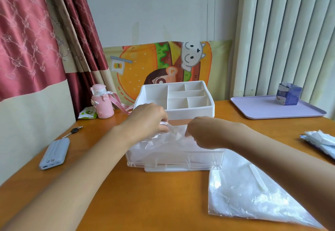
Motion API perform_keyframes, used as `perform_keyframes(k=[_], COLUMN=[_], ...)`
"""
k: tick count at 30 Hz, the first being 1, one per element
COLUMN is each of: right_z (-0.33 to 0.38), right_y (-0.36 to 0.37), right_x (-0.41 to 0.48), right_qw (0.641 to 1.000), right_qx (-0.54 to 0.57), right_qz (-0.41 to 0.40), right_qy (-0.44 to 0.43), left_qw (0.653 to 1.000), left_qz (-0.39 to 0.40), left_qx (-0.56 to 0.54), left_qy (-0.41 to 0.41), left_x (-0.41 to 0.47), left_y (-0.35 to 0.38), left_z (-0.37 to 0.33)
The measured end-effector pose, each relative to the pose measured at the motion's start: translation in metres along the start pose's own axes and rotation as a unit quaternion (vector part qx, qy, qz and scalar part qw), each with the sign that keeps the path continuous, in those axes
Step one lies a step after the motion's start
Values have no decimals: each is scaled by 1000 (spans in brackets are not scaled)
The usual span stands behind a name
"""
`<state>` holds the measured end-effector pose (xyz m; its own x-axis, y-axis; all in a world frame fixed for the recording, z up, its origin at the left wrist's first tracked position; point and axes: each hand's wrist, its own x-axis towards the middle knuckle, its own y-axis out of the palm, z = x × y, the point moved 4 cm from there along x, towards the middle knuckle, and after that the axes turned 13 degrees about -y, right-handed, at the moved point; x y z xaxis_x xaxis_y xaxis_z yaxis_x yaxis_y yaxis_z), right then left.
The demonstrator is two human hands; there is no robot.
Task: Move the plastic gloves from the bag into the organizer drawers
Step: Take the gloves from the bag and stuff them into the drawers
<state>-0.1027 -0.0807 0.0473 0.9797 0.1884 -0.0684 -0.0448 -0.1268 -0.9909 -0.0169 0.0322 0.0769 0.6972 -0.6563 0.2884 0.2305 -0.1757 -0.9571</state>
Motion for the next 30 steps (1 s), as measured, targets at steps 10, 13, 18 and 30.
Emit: perform_keyframes(k=[10,13,18,30], right_z=[-2,-4,-10,-3], right_y=[-1,1,3,-3], right_x=[9,13,16,-12], right_qw=[997,997,999,998], right_qx=[-12,-1,20,17], right_qz=[76,74,49,-38], right_qy=[-22,-13,-2,-49], left_qw=[997,996,976,970], left_qz=[-38,35,172,220], left_qx=[-43,-56,-119,-99], left_qy=[46,57,65,42], left_x=[-27,-22,-13,-8], left_y=[-21,-9,15,36], left_z=[-8,-10,-12,-1])
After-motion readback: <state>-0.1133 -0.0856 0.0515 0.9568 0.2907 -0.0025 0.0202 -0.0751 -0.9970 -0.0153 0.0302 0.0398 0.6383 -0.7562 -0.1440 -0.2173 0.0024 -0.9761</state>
